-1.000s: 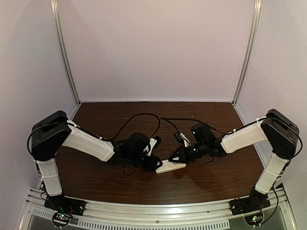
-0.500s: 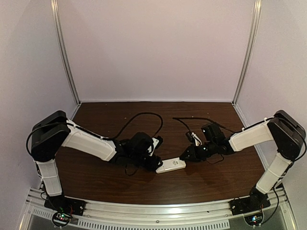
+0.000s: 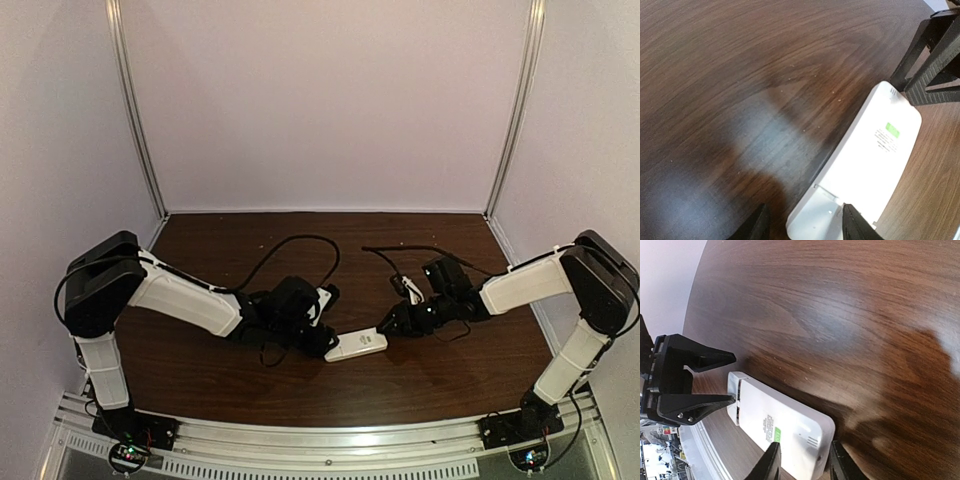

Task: Load the batteries into the remote control
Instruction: Press the battery cover onto the remote control.

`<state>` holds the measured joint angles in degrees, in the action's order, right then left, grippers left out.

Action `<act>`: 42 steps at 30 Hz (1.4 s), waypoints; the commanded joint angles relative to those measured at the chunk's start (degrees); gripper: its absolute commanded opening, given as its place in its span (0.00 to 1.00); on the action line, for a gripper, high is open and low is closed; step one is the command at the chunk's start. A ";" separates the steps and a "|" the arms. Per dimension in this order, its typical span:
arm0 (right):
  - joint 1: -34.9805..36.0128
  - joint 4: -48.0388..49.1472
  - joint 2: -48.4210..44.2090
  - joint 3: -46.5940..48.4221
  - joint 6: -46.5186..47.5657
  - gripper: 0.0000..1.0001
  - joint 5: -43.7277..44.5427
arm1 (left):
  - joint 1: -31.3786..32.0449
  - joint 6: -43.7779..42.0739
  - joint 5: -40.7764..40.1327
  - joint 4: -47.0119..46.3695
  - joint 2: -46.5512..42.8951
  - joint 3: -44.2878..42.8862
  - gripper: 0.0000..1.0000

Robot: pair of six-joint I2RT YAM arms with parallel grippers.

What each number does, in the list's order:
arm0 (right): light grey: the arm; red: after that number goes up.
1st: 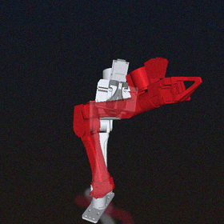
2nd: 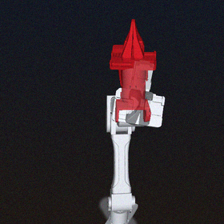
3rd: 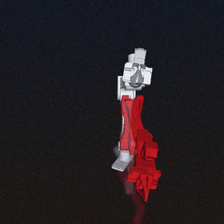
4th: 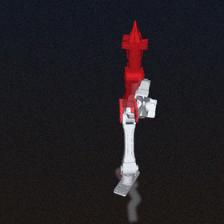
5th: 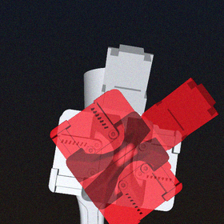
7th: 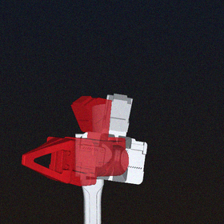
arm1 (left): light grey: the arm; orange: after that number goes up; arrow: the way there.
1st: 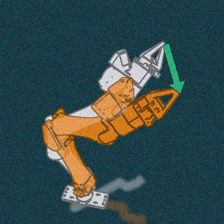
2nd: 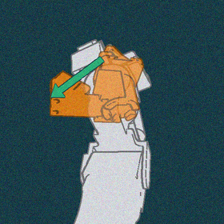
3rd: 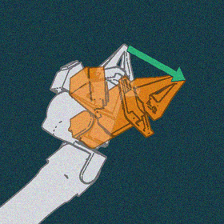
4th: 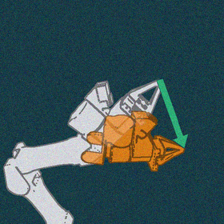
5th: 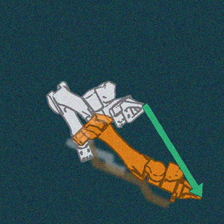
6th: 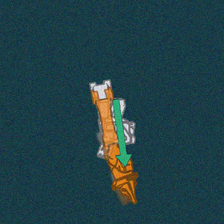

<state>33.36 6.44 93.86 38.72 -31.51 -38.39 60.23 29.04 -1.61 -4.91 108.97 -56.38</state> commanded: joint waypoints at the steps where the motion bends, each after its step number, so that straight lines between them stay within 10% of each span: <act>1: -0.39 -3.40 -0.66 -1.44 1.18 0.35 2.35 | 0.29 -2.51 -3.33 12.46 3.34 3.41 0.50; 42: 1.09 1.68 3.41 -2.02 -0.87 0.33 -0.89 | 1.69 -2.38 1.34 11.27 4.32 -0.48 0.59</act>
<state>34.09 8.29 96.03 37.43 -31.83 -39.55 61.23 27.38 -1.34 -2.70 109.84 -58.19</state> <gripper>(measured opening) 0.337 0.604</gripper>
